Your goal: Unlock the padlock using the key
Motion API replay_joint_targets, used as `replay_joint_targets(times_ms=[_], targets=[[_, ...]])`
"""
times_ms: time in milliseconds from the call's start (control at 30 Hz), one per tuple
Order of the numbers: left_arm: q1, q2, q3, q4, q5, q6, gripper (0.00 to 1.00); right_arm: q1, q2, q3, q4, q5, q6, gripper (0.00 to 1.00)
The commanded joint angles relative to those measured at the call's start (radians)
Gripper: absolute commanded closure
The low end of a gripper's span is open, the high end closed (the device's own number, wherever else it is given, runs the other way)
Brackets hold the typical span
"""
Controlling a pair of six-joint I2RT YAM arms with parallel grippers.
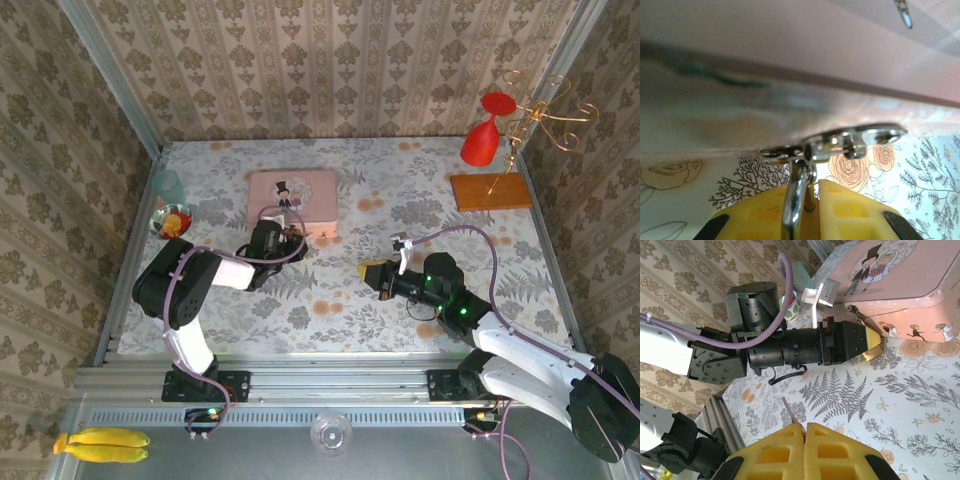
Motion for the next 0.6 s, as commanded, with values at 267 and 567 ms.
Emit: replay_joint_targets(times_ms=[267,567], targets=[[-0.003,-0.112,0.002,-0.103,0.098,-0.011,0.98,-0.026,0.148,0.018,-0.008,0.034,0.170,1.00],[-0.012,-0.148,-0.070,0.090,0.200,-0.340,1.00,-0.028,0.356,-0.012,0.261,0.040,0.400,1.00]])
